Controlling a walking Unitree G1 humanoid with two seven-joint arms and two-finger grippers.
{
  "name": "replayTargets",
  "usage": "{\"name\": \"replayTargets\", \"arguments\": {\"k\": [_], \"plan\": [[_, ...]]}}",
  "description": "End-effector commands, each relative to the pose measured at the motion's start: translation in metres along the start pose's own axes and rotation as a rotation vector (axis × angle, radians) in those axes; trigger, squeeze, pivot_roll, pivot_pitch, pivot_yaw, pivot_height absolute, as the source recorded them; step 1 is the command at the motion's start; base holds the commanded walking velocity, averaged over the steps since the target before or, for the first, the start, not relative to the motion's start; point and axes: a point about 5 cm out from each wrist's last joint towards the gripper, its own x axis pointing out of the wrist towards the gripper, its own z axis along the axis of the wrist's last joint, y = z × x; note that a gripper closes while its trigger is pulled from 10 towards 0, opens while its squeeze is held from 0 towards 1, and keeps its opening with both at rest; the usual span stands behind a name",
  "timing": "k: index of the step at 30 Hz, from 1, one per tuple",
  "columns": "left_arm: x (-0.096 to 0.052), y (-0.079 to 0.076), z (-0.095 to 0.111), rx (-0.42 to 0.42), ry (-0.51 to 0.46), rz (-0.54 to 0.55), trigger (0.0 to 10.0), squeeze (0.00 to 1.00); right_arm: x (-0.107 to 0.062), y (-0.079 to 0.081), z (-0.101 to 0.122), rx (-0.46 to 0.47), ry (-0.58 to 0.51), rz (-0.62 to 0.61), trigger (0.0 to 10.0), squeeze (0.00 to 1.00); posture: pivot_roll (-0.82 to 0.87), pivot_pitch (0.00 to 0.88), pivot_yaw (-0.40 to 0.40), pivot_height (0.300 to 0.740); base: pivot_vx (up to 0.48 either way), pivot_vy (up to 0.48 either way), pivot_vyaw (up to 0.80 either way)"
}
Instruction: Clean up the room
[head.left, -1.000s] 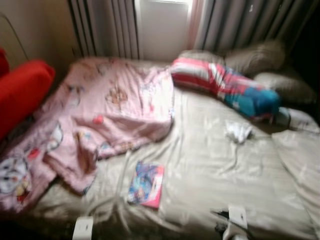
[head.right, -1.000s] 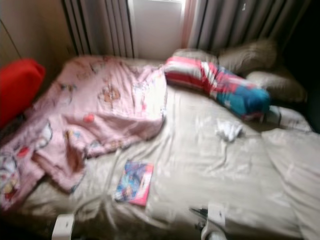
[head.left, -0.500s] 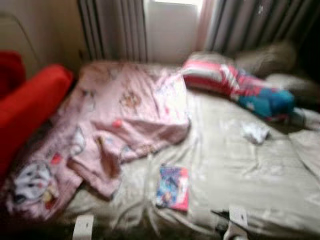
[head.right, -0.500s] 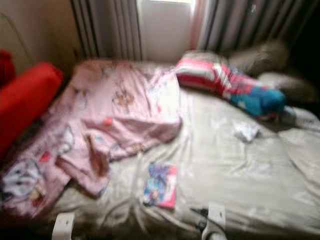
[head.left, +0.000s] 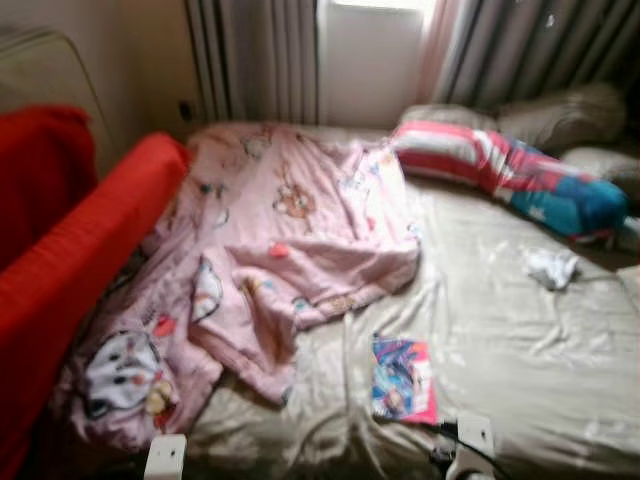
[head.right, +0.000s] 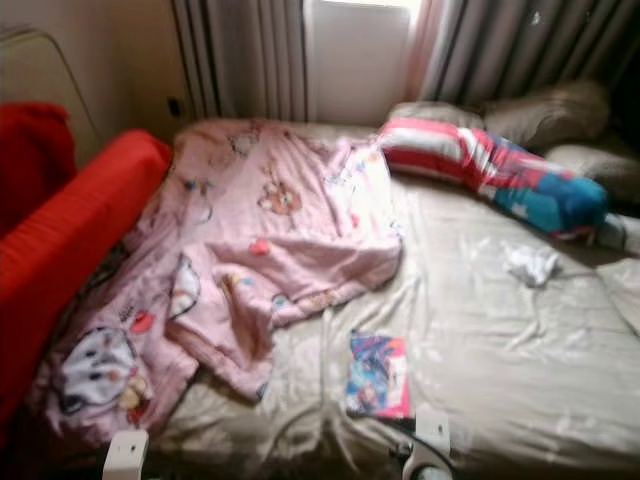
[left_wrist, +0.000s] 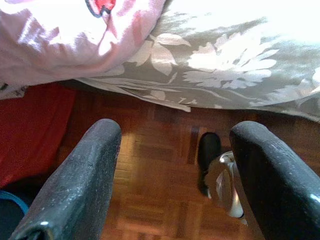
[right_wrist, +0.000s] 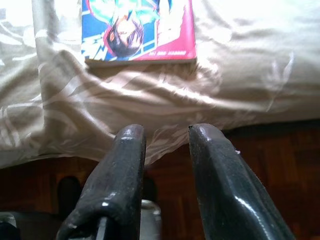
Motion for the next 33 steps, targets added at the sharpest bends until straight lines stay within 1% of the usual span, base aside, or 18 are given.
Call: {"name": "replayTargets", "arguments": {"k": [1, 9, 10, 33], "plan": [[-0.0005, -0.0039, -0.0038, 0.007, 0.011, -0.020, 10.0, 0.00, -0.0011, -0.0062, -0.0040, -0.001, 0.012, -0.016, 10.0, 0.00, 0.06, 0.000, -0.036, 0.740, 0.000, 0.000, 0.00], [-0.0005, -0.0035, -0.0039, 0.024, 0.015, -0.028, 10.0, 0.00, -0.0012, -0.0058, -0.0045, -0.003, 0.014, -0.015, 10.0, 0.00, 0.06, 0.000, -0.035, 0.740, 0.000, 0.000, 0.00], [-0.0005, -0.0038, -0.0037, 0.038, 0.016, -0.035, 10.0, 0.00, -0.0012, -0.0059, -0.0047, -0.003, 0.015, -0.015, 10.0, 0.00, 0.06, 0.000, -0.035, 0.740, 0.000, 0.000, 0.00], [-0.0001, -0.0045, -0.0026, 0.036, 0.013, -0.034, 10.0, 0.00, -0.0011, -0.0070, -0.0037, -0.007, 0.016, -0.016, 10.0, 0.00, 0.07, 0.000, -0.039, 0.740, 0.000, -0.309, 0.00]]}}
